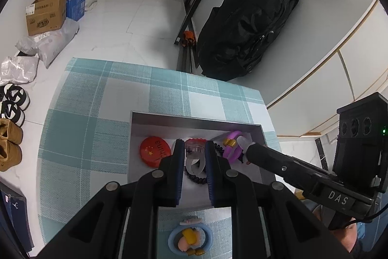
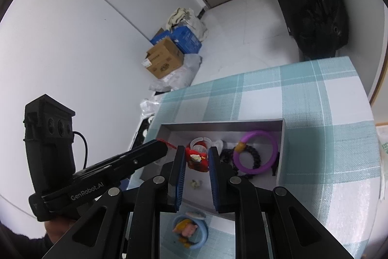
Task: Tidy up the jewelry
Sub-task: 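Carry the red toy into the gray box and open the right gripper, then withdraw the right gripper and lower the left gripper to the blue ring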
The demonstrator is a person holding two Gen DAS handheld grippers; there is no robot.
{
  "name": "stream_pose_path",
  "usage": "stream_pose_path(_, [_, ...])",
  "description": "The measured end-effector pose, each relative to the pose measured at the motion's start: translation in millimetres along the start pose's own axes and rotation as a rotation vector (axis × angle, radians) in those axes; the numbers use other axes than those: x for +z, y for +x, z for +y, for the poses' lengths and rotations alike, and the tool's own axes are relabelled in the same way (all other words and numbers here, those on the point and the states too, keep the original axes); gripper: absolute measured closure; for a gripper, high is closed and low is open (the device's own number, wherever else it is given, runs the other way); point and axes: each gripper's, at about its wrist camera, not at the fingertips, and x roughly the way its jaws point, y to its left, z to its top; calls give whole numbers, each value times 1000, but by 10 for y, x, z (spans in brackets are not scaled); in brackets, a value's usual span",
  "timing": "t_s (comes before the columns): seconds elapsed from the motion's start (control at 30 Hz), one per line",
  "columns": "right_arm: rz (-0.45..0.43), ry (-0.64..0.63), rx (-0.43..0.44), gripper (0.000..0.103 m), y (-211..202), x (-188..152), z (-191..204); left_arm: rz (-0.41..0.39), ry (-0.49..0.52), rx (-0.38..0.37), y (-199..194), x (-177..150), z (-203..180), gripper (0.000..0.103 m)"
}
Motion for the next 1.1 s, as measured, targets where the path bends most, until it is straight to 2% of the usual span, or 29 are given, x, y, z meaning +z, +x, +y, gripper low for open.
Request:
stream_pose_path(0.47, [21,24,-17,83,60,7,-65,37,0,-7,117,8,-28,91])
stream_pose_path(0.73, [-2,8,-35,82,-24,13,-33,53,-19,-80,111,3,-29,89])
stream_pose_path(0.77, [-9,6,-36,79,-57,15,-36,49,-22,-82,99,2,-24,86])
stream_pose_path(0.8, [-16,4,-41,75,-81,19,-42,43,-27,-81,82,5,-12,74])
stream_pose_path(0.83, [-29,1,-48,64,-113,20,-46,37,-34,-84,66,8,-2,58])
stream_pose_path(0.87, [-43,0,-51,55,-154,19,-51,24,-46,-101,42,4,15,51])
stream_pose_path(0.9, [-49,-1,-51,52,-174,19,-56,13,-55,-112,17,4,26,44])
stream_pose_path(0.93, [-59,-5,-57,47,-208,15,-57,8,-59,-108,11,-1,26,43])
stream_pose_path(1.0, [-68,-11,-69,45,-243,16,-62,11,-59,-102,-7,-6,25,43])
stream_pose_path(1.07, [-78,-14,-78,35,-282,5,-69,2,-53,-100,-31,-25,15,43])
stream_pose_path(1.1, [-85,-16,-83,34,-304,-3,-73,-4,-37,-93,-51,-45,-6,43])
